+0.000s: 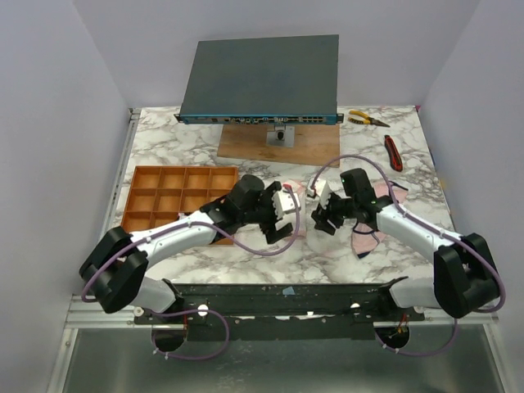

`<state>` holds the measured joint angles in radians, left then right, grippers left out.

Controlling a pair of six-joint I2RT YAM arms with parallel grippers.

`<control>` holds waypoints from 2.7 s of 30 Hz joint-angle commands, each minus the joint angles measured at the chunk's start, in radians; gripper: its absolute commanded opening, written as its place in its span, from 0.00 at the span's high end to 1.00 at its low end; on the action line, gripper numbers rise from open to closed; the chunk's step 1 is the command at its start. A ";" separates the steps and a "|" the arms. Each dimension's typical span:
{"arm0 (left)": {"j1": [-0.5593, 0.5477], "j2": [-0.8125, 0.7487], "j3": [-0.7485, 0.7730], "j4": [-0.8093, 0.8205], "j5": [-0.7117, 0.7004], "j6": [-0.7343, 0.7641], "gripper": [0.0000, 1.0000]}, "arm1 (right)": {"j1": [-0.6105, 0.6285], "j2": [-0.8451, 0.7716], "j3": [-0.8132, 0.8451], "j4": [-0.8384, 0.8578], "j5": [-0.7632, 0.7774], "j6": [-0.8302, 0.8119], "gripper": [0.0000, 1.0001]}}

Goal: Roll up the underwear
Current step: Roll the underwear to the center of the board.

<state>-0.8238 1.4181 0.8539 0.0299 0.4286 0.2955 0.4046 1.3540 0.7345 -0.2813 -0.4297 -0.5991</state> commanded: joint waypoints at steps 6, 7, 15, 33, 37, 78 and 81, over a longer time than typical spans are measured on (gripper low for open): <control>0.034 -0.068 -0.271 0.226 -0.067 0.033 0.12 | 0.083 -0.023 -0.081 0.059 -0.169 -0.102 0.39; 0.037 -0.070 -0.280 0.243 -0.074 0.019 0.12 | 0.098 -0.016 -0.081 0.068 -0.162 -0.102 0.39; 0.166 -0.106 -0.279 0.245 0.001 -0.097 0.10 | 0.214 0.003 -0.077 0.119 -0.048 -0.123 0.41; 0.246 -0.112 -0.252 0.200 0.095 -0.144 0.10 | 0.329 0.086 -0.066 0.171 0.097 -0.183 0.42; 0.247 -0.114 -0.252 0.197 0.100 -0.144 0.10 | 0.330 0.125 -0.055 0.159 0.096 -0.199 0.43; 0.305 -0.169 -0.228 0.124 0.228 -0.171 0.09 | 0.187 0.463 0.238 -0.310 -0.264 -0.195 0.99; 0.306 -0.170 -0.225 0.109 0.261 -0.156 0.09 | 0.146 0.526 0.308 -0.393 -0.335 -0.198 0.99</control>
<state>-0.5228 1.2705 0.6018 0.1703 0.6075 0.1223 0.5968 1.7790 0.9997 -0.4339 -0.6846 -0.8066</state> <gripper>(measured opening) 0.906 0.051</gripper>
